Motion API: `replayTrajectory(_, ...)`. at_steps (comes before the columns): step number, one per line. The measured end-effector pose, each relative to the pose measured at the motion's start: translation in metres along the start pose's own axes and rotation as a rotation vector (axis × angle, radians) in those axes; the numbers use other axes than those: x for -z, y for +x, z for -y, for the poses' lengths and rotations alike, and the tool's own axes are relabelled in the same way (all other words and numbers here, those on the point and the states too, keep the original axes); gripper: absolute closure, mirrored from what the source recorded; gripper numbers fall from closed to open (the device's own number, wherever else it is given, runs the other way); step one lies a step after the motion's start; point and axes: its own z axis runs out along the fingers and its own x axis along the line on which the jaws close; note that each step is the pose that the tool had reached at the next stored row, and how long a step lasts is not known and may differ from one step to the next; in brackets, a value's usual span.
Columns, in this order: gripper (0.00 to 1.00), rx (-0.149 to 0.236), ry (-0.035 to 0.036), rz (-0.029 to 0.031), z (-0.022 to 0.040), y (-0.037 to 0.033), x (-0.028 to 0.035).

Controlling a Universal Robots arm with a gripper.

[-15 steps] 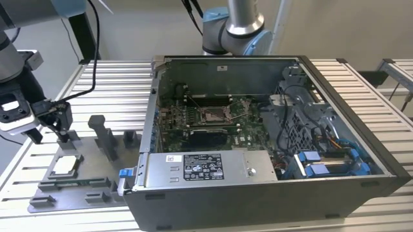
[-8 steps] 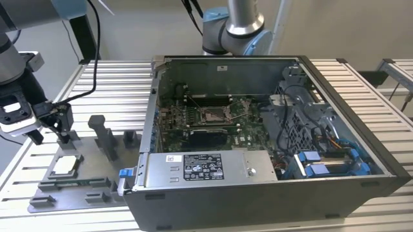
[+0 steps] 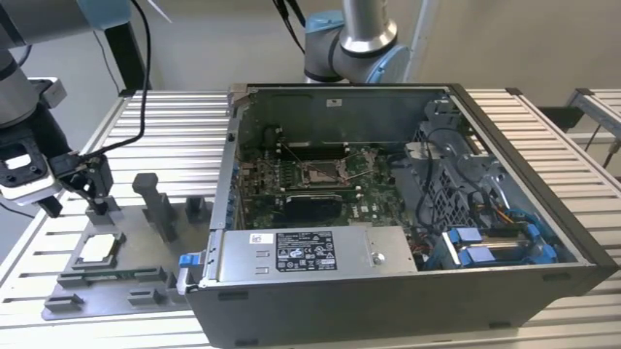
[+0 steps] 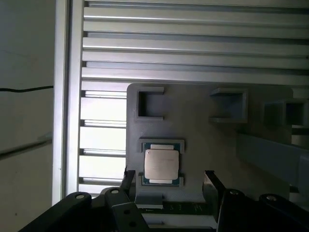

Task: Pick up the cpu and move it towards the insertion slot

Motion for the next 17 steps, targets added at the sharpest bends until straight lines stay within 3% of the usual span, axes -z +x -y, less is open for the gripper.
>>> replayTrajectory(8, 0.00, 0.000, 0.0000, 0.0000, 0.0002, 0.0000, -0.0059)
replayTrajectory(17, 0.00, 0.000, 0.0000, 0.0000, 0.0026, 0.0000, -0.0213)
